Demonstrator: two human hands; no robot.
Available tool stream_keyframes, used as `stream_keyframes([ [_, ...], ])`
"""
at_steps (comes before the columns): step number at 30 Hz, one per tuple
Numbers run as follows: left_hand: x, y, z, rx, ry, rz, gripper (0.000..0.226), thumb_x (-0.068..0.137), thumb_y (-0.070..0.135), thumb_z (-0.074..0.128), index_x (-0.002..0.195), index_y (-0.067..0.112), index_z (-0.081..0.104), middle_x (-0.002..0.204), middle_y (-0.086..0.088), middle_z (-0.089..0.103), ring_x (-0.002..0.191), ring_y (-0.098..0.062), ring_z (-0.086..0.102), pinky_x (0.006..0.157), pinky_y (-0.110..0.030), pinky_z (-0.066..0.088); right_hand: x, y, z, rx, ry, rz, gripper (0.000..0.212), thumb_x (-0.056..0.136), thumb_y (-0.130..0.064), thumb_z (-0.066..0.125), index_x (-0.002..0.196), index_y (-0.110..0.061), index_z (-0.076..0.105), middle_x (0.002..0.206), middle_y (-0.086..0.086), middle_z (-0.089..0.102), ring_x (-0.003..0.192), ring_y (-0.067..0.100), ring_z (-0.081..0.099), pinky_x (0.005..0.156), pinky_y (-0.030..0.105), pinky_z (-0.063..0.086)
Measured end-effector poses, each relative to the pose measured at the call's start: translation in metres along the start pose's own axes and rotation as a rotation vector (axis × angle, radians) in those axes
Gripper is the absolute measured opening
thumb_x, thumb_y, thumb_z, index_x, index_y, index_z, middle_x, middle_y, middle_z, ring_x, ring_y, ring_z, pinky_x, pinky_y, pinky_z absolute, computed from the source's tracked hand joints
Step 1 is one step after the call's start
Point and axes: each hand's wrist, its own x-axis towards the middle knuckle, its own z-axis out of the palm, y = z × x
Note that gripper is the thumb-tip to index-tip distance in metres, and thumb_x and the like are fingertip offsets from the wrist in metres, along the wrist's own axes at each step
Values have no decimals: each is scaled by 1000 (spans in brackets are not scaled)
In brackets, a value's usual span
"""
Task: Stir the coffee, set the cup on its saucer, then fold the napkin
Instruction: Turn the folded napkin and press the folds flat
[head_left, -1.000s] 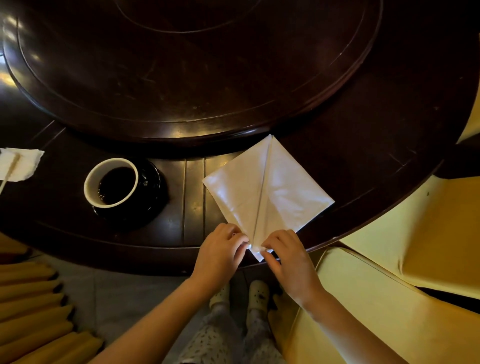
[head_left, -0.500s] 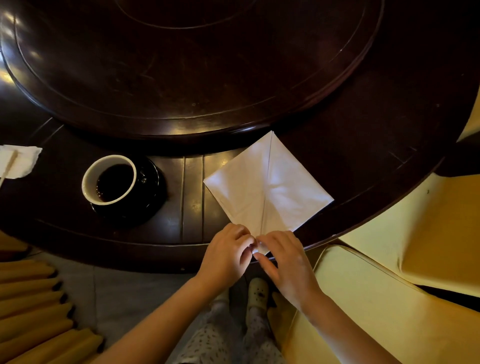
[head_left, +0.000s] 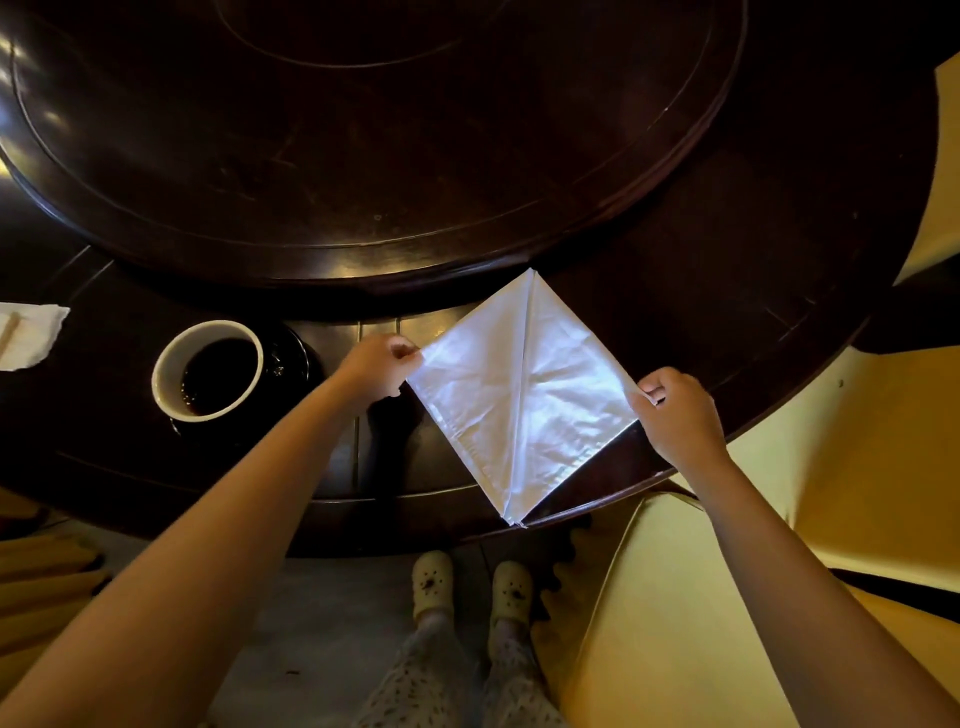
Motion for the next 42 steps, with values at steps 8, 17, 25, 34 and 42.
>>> stream_keyframes([
  [8,-11,7,-18,-193,-117,40,10,84,4,62,89,9,54,72,-6,56,54,-16,60,46,-14,48,3,-18,-24,771,-186,313,9,87,-5,59,81,-10,54,80,6,53,69,13,55,71,29,55],
  [17,-40,8,-59,-785,-61,116,22,88,1,54,97,20,60,64,7,69,63,-6,65,60,-18,55,5,-49,-85,1484,-265,419,16,90,-2,48,86,-14,58,54,1,67,52,10,63,55,20,54],
  [25,-64,42,-92,-627,7,353,33,81,3,64,104,27,65,95,0,68,78,-9,68,72,-16,54,-11,-77,-125,1045,-127,21,15,86,-10,61,96,-17,70,87,0,65,80,12,58,66,20,54],
  [34,-85,60,-113,124,322,513,13,82,17,67,95,15,68,97,3,58,84,-12,56,67,-14,37,-20,-85,-150,387,22,-263,1,79,-15,70,81,-15,70,93,-8,64,87,4,60,75,15,44],
  [42,-86,30,-90,-610,-196,106,11,85,6,59,93,7,66,74,-8,73,67,-18,69,59,-23,57,-13,-58,-113,767,-473,123,5,85,-11,60,80,-10,62,77,13,70,66,20,69,53,24,56],
])
